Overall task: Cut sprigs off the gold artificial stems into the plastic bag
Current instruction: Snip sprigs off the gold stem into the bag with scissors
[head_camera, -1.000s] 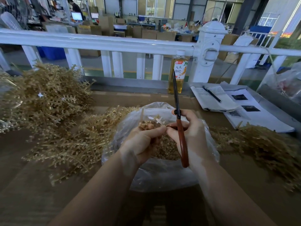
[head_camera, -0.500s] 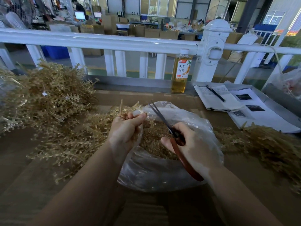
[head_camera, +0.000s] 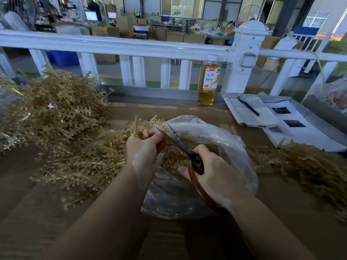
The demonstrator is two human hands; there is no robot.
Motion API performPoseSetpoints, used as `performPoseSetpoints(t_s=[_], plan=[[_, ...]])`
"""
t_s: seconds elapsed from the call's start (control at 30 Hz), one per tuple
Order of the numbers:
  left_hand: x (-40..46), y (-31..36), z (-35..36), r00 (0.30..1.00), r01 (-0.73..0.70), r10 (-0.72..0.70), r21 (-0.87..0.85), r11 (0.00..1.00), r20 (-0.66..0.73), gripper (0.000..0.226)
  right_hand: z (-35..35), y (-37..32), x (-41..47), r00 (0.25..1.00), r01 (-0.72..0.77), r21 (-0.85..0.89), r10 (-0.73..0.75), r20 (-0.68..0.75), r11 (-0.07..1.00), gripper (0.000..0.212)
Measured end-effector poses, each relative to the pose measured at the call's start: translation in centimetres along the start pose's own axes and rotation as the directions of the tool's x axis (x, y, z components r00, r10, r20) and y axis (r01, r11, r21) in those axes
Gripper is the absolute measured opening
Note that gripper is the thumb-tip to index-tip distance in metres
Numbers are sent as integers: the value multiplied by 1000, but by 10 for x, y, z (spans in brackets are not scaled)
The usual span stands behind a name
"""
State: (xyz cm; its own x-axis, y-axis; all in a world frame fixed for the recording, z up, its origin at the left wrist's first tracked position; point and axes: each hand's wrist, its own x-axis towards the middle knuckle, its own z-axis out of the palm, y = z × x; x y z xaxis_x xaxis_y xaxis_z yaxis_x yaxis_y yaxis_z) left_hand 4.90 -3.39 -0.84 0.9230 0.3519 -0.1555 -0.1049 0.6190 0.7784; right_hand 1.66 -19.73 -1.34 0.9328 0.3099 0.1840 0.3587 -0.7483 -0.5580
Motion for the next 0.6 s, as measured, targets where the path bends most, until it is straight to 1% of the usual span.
performPoseSetpoints(t_s=[0.07, 0.23, 0.43, 0.6], plan=[[-1, 0, 2, 1000, -22, 22, -22, 1000, -3, 41, 0, -1, 0, 1000, 2, -2, -2, -1, 1000, 36], [-4, 0, 3, 1000, -23, 24, -44, 999, 15, 42, -1, -1, 1, 1000, -18, 19, 18, 11, 1000, 37], [-3, 0, 1, 1000, -22, 23, -33, 999, 8, 42, -3, 0, 2, 999, -29, 55, 28, 22, 998, 36], [-5, 1, 2, 999, -30, 30, 8, 1000, 14, 41, -3, 0, 3, 999, -34, 59, 32, 38, 998, 35]])
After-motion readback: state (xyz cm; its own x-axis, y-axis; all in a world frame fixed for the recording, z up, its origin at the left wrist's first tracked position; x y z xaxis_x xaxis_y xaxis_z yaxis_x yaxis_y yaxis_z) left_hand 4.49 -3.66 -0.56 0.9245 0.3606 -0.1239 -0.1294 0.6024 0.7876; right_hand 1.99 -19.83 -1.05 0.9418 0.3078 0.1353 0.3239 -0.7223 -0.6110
